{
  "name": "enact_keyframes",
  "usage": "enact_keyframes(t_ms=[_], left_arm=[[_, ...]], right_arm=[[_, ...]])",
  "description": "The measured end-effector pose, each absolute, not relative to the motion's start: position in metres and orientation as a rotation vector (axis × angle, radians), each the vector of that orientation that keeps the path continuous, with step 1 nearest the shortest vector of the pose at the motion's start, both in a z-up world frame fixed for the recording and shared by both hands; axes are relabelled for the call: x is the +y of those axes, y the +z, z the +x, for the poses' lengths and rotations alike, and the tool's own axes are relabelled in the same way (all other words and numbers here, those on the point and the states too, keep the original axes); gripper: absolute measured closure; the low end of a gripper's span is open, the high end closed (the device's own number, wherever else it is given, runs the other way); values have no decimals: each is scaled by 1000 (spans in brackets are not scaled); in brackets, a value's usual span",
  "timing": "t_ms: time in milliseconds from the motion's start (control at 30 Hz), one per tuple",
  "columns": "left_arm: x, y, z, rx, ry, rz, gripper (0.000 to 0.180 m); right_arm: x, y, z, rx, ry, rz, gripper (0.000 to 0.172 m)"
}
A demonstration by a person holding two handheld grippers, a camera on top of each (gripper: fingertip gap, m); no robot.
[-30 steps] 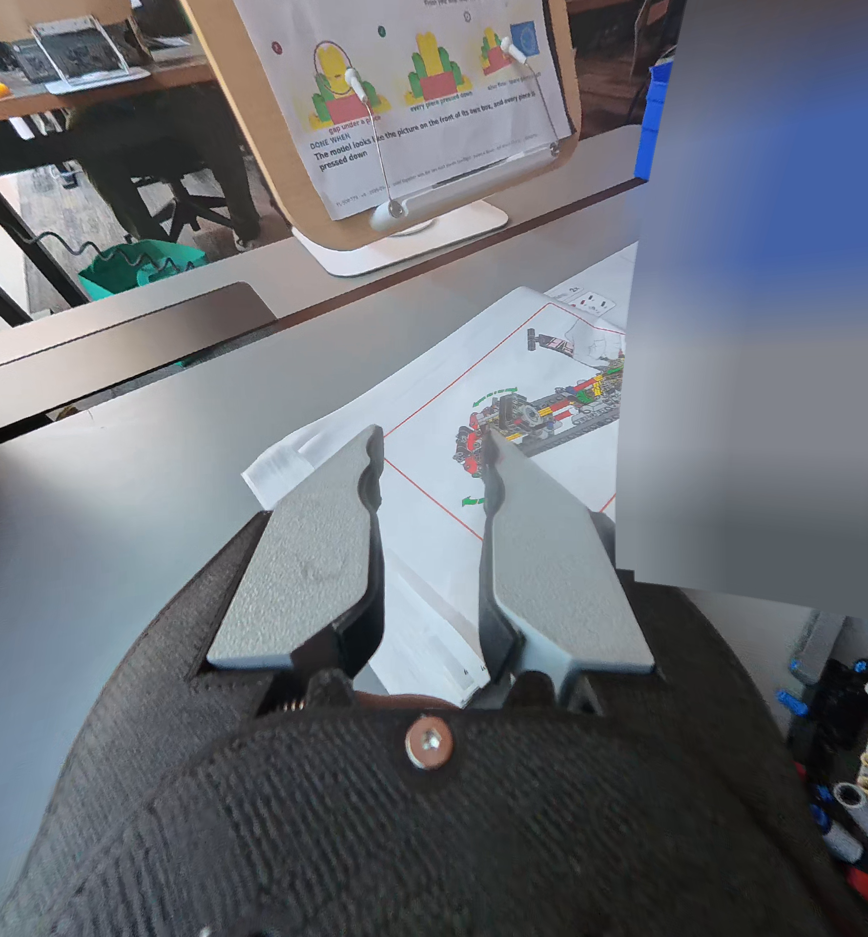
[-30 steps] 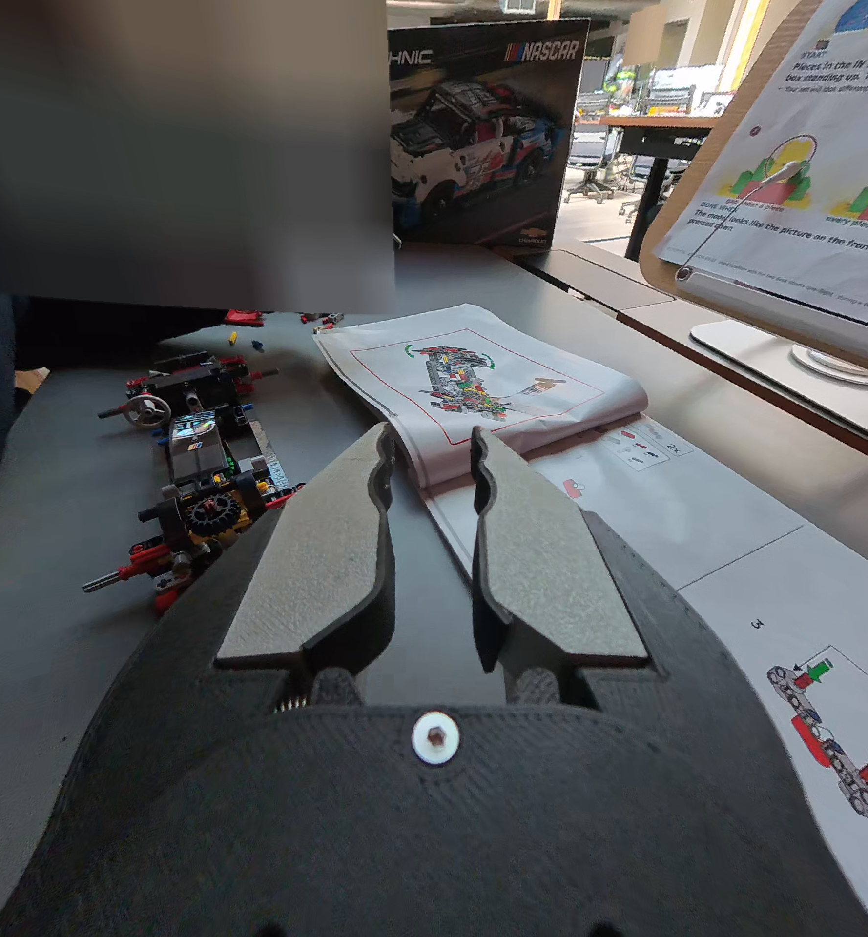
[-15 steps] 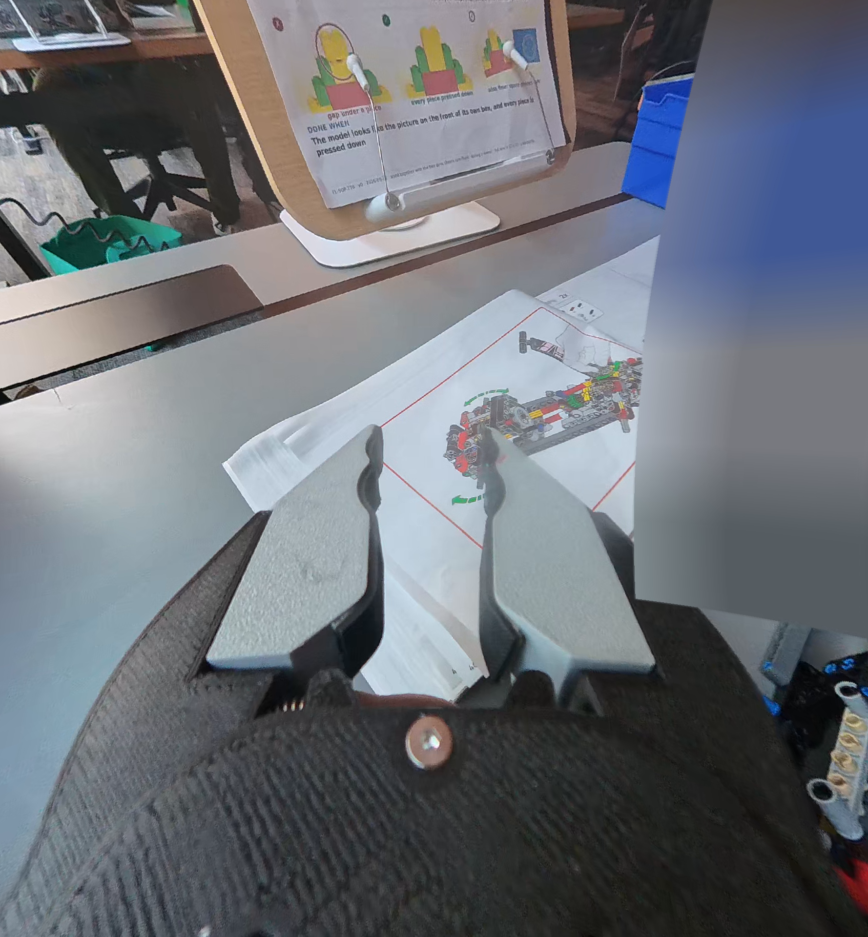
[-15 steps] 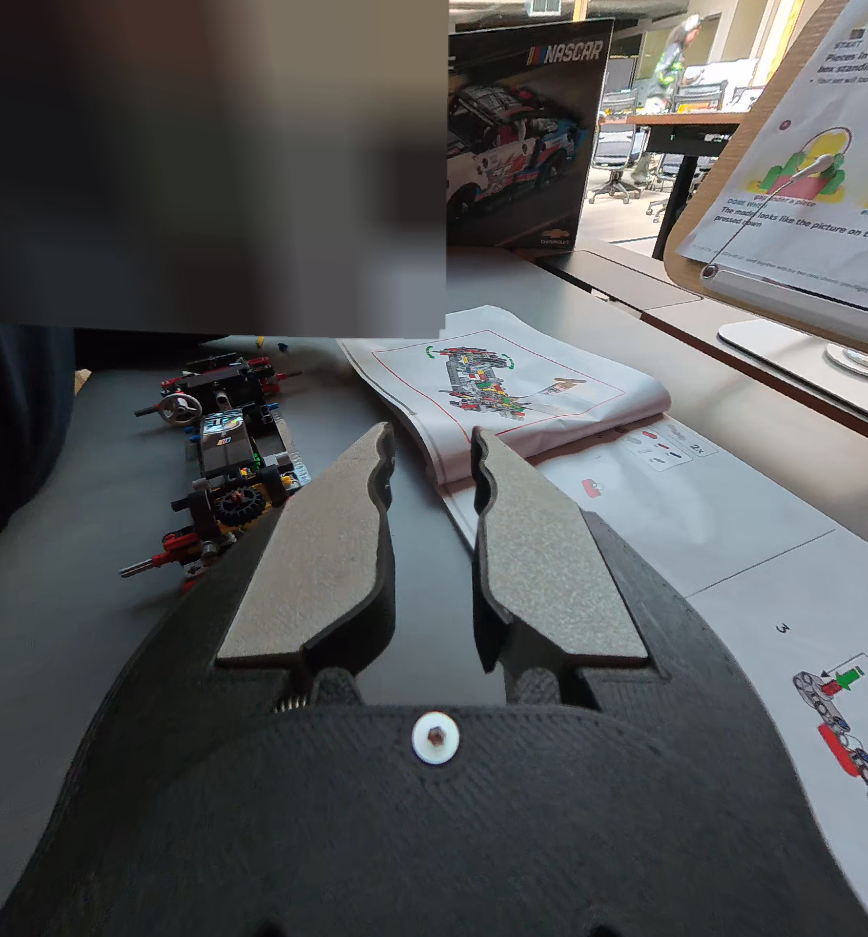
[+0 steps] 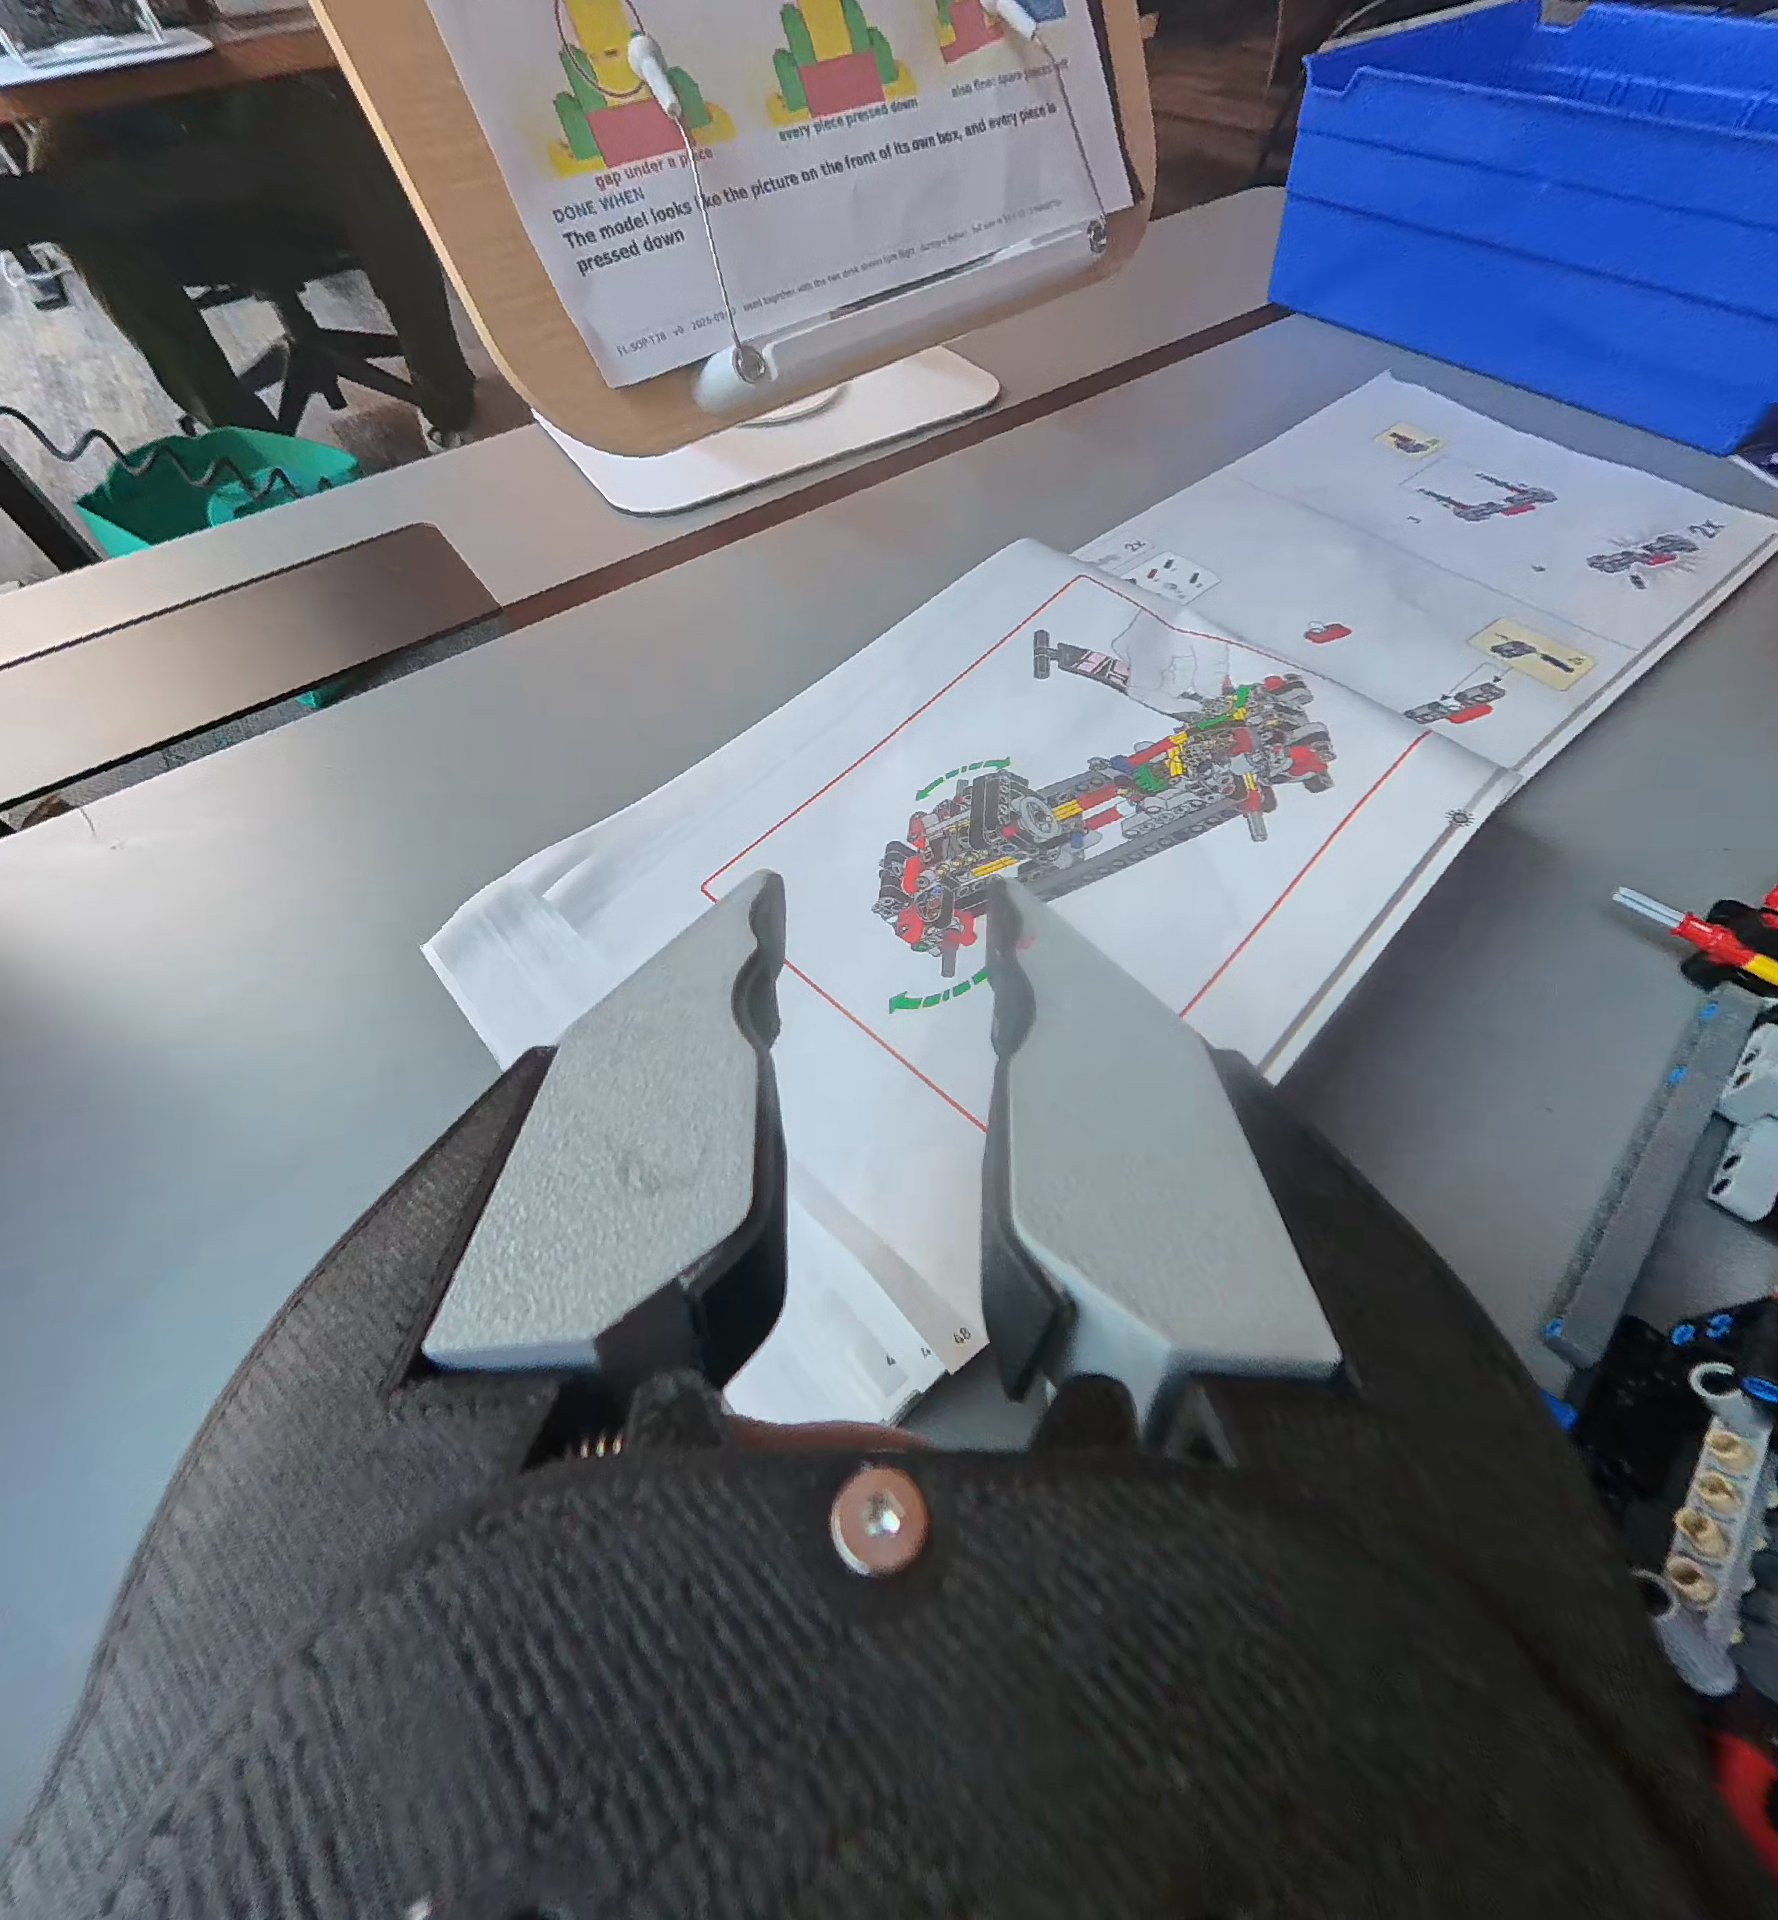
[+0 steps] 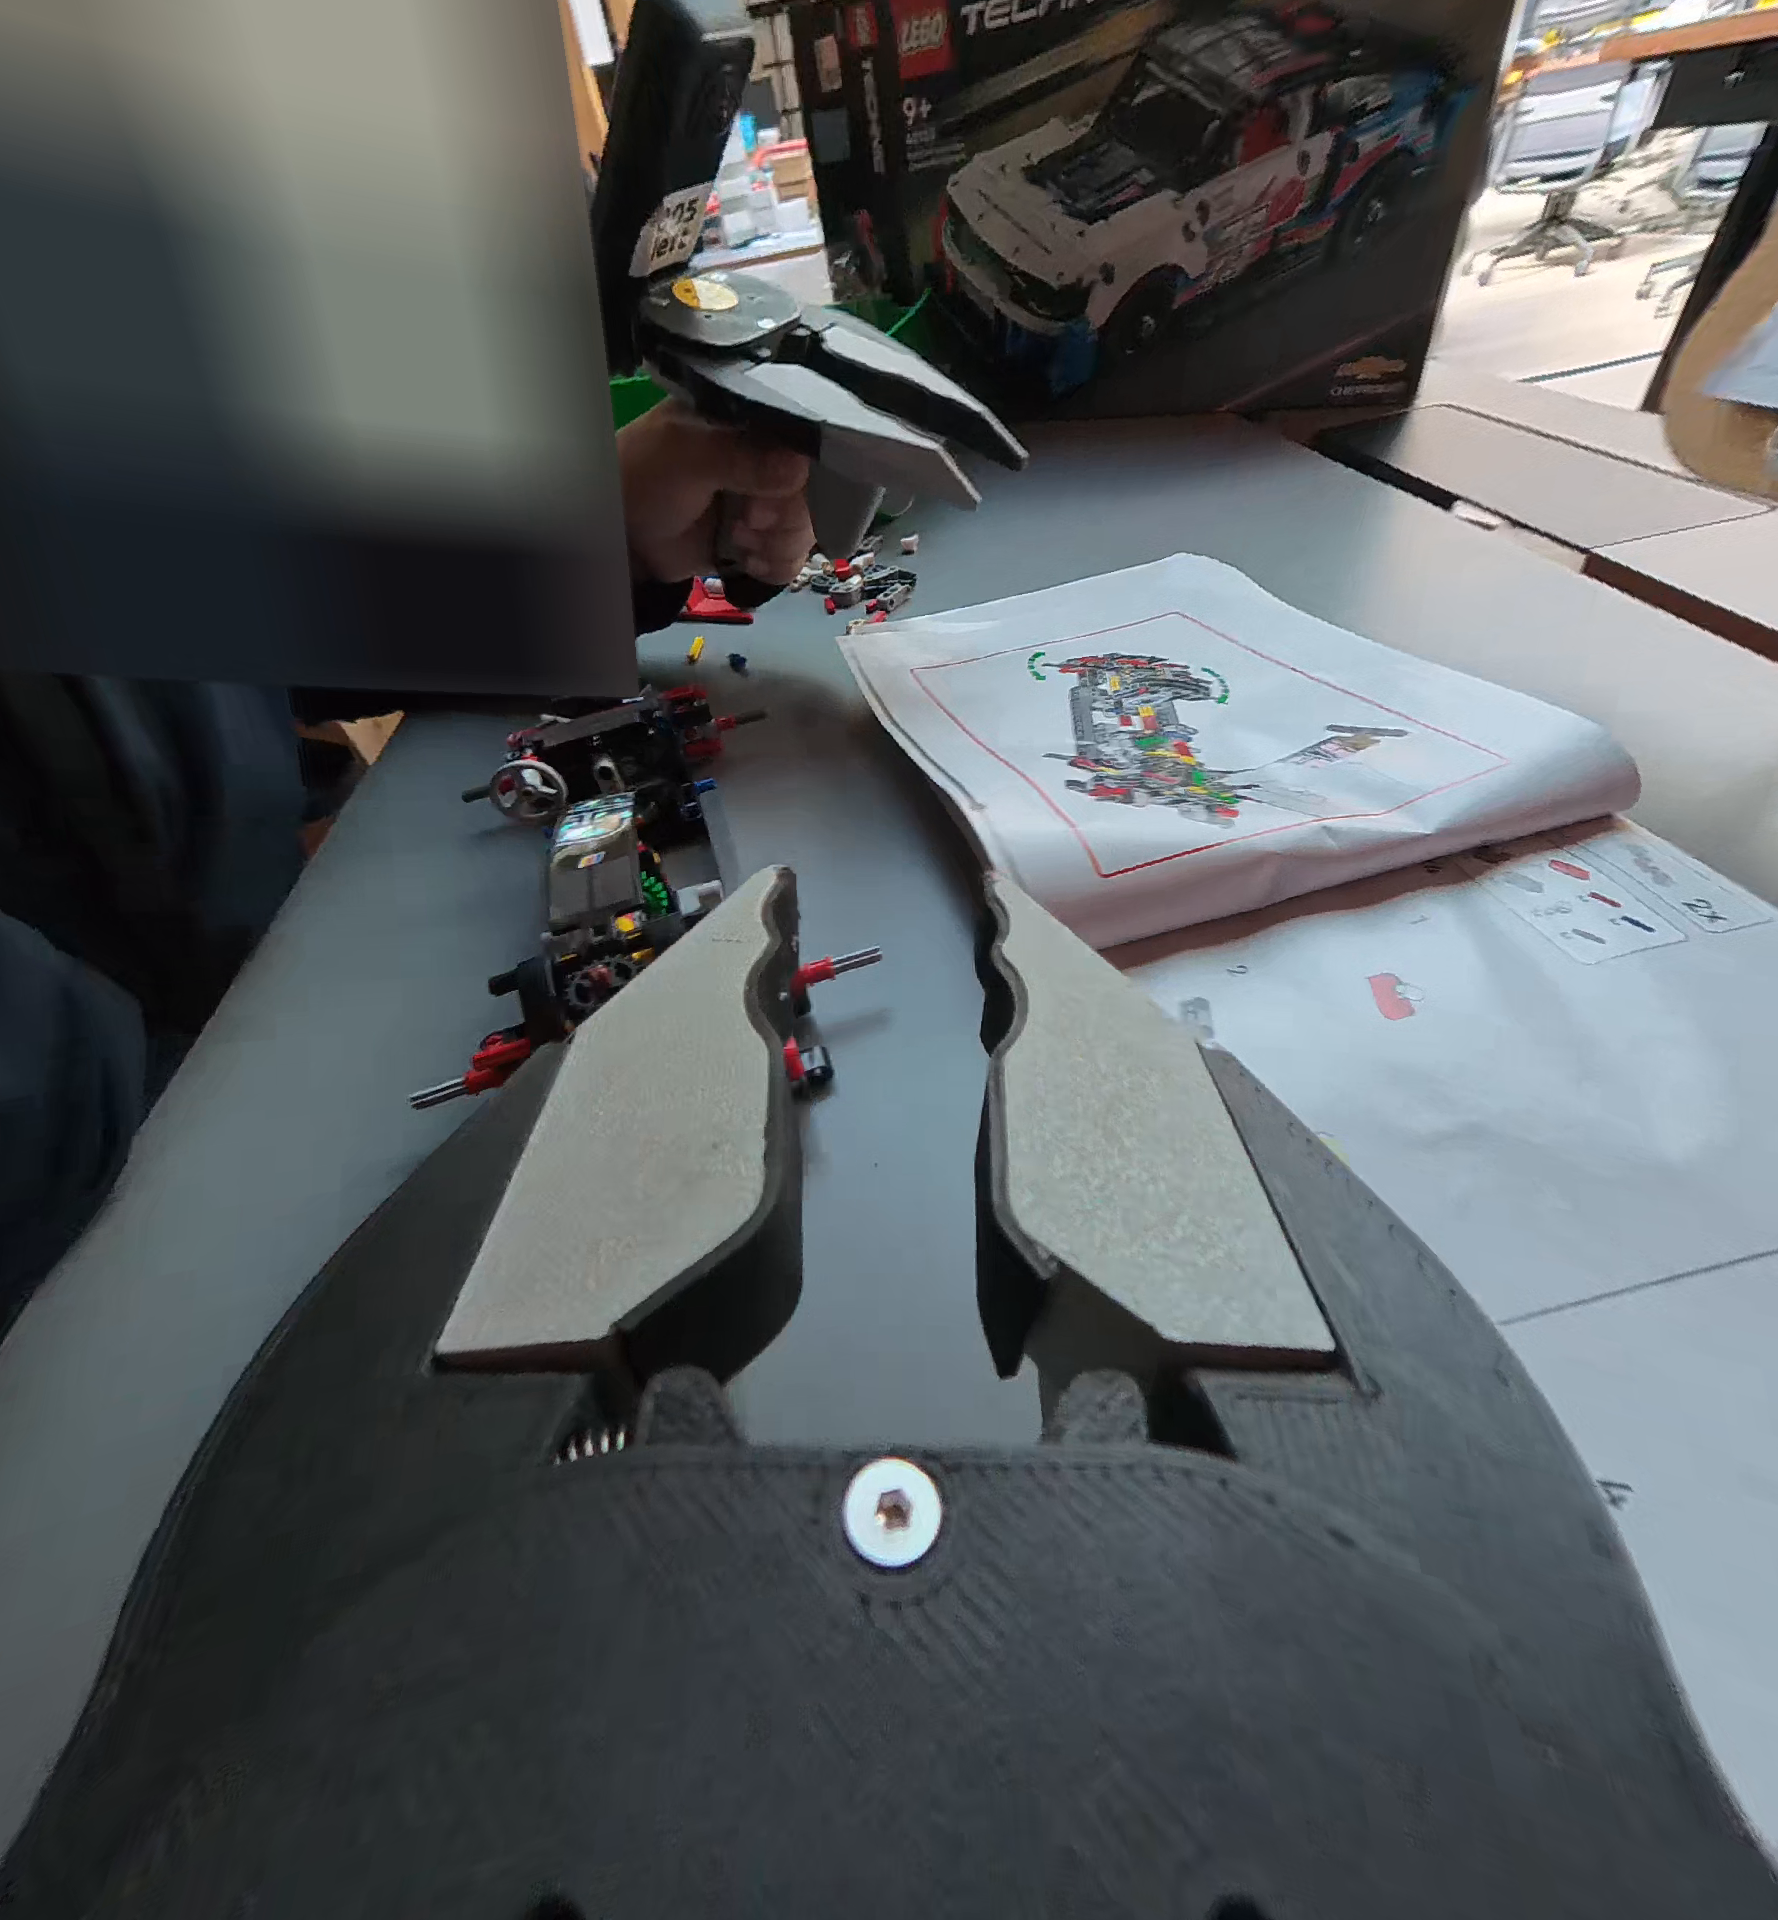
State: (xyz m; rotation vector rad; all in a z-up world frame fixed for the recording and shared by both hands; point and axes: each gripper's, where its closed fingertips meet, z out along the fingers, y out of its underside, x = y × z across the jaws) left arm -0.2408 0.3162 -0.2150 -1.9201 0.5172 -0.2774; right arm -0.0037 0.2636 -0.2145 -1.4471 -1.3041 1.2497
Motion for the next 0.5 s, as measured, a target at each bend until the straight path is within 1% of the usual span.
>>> enact_keyframes(t_ms=[133,500], left_arm=[[316,-215,-239,512,-293,-1919,145],[311,-209,-234,532,-283,-1910,144]], right_arm=[[251,-220,-8,-1375,1269,-1453,141],[259,-218,-6,-1346,1254,-1455,144]])
